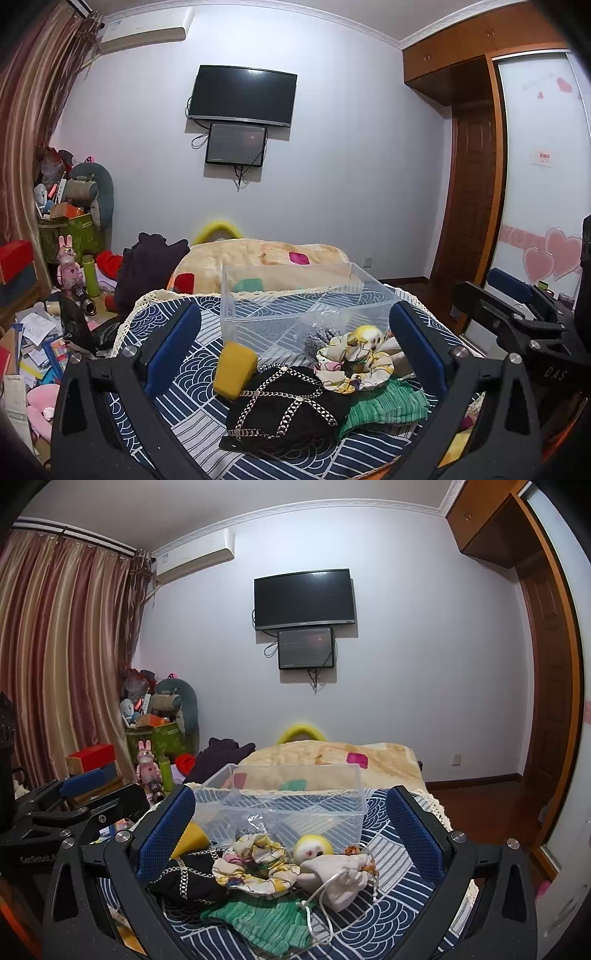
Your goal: Organize soft objects
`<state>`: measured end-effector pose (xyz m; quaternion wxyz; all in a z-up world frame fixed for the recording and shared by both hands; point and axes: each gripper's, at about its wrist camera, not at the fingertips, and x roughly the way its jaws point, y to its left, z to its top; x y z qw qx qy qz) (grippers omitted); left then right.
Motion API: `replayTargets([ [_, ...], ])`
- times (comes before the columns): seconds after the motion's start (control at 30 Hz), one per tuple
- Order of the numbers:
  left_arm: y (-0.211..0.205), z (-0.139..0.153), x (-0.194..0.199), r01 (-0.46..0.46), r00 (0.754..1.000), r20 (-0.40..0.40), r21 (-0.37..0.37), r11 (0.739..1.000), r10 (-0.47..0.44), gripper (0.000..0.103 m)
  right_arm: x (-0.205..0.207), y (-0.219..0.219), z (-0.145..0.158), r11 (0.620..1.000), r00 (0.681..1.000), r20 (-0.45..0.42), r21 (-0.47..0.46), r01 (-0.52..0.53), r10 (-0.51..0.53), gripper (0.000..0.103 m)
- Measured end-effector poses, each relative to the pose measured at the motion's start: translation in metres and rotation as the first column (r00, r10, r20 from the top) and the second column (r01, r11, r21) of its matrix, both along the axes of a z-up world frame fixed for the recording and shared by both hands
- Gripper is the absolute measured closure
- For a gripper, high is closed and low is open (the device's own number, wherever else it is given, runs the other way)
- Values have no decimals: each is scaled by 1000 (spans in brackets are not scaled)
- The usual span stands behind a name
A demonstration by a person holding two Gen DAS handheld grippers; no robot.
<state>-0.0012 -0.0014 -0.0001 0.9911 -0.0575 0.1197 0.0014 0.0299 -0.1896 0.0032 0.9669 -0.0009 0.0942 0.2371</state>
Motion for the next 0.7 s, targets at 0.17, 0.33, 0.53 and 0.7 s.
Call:
replayTargets([
  [0.17,0,-1,-2,-6,1000,6,3,1000,6,0,-2,1,0,1000,1000,3,-4,-3,3,0],
  [0.33,0,0,-2,-8,1000,6,2,1000,8,0,-2,0,1,1000,1000,2,-3,-5,5,0],
  [0.53,-1,2,-2,-9,1000,9,2,1000,9,0,-2,0,1,1000,1000,3,-2,-5,5,0],
  [0.7,0,4,-3,-10,1000,12,3,1000,10,0,-2,0,1,1000,1000,2,-1,-6,6,0],
])
